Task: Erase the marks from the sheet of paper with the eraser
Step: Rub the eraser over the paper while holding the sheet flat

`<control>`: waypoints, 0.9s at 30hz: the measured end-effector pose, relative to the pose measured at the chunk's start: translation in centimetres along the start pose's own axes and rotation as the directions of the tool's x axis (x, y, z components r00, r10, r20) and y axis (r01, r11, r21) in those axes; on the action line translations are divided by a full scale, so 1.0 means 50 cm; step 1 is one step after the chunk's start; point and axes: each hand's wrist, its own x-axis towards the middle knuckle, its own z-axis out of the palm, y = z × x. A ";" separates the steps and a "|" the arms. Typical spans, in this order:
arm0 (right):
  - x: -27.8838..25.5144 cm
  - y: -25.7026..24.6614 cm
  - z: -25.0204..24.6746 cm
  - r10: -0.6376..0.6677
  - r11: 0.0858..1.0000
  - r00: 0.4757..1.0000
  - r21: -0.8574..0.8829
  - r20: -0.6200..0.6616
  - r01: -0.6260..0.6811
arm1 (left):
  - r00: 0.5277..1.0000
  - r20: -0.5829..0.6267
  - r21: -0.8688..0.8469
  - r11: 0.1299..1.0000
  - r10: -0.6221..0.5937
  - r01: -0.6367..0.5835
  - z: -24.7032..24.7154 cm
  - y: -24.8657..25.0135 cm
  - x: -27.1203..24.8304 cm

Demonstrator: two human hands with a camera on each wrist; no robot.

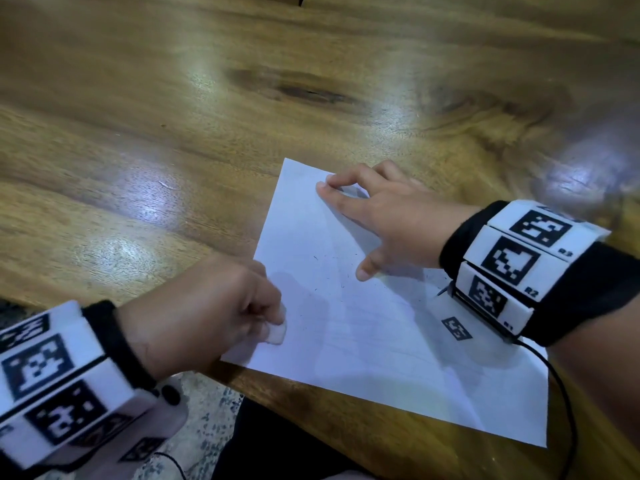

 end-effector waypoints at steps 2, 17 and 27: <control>0.000 0.001 -0.001 -0.001 1.000 1.000 -0.001 -0.005 0.001 | 0.988 -0.151 0.031 1.000 0.011 -0.006 -0.019 0.005 0.027; -0.002 -0.001 -0.001 -0.002 1.000 1.000 0.012 0.008 0.002 | 0.976 -0.173 0.016 0.990 -0.133 0.138 -0.026 0.004 0.019; -0.002 -0.002 -0.003 -0.001 1.000 1.000 0.004 0.010 0.001 | 0.996 -0.056 0.018 0.997 -0.068 0.069 -0.003 0.034 0.038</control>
